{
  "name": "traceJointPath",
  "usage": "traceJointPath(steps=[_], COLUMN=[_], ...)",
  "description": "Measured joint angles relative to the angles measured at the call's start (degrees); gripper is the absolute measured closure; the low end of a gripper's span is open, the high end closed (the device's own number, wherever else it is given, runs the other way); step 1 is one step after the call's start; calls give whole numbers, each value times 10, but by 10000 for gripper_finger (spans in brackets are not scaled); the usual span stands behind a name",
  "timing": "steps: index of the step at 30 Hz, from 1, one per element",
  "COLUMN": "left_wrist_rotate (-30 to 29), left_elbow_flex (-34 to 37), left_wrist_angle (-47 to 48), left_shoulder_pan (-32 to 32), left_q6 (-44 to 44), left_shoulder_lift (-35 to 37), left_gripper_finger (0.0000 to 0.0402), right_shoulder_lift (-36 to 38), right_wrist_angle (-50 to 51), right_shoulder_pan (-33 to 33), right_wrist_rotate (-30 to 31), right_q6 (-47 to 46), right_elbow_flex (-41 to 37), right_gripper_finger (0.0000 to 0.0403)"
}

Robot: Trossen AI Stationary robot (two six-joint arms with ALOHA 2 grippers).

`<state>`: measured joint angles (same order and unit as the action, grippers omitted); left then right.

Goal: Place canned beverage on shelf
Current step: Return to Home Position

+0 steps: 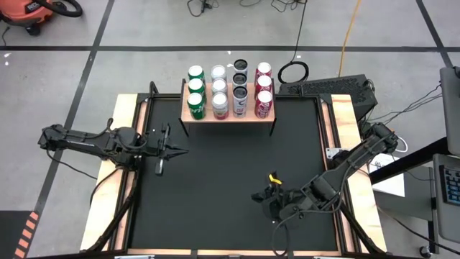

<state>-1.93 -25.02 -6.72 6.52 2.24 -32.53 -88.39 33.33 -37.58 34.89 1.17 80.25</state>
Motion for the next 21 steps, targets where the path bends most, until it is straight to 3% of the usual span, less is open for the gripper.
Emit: traceJointPath(steps=[5,9,21], left_wrist_rotate=[0,0,-1], left_elbow_flex=[0,0,22], left_wrist_angle=[0,0,-1], left_shoulder_pan=[0,0,0], left_q6=[0,1,11], left_shoulder_lift=[0,-1,-15], left_gripper_finger=[391,391,391], right_shoulder_lift=[2,31,299], right_wrist_angle=[-5,-21,-257], right_shoulder_pan=[5,8,31], right_wrist_rotate=[-49,-57,-84], right_q6=[20,26,55], right_elbow_flex=[-6,-56,-355], right_gripper_finger=[402,402,403])
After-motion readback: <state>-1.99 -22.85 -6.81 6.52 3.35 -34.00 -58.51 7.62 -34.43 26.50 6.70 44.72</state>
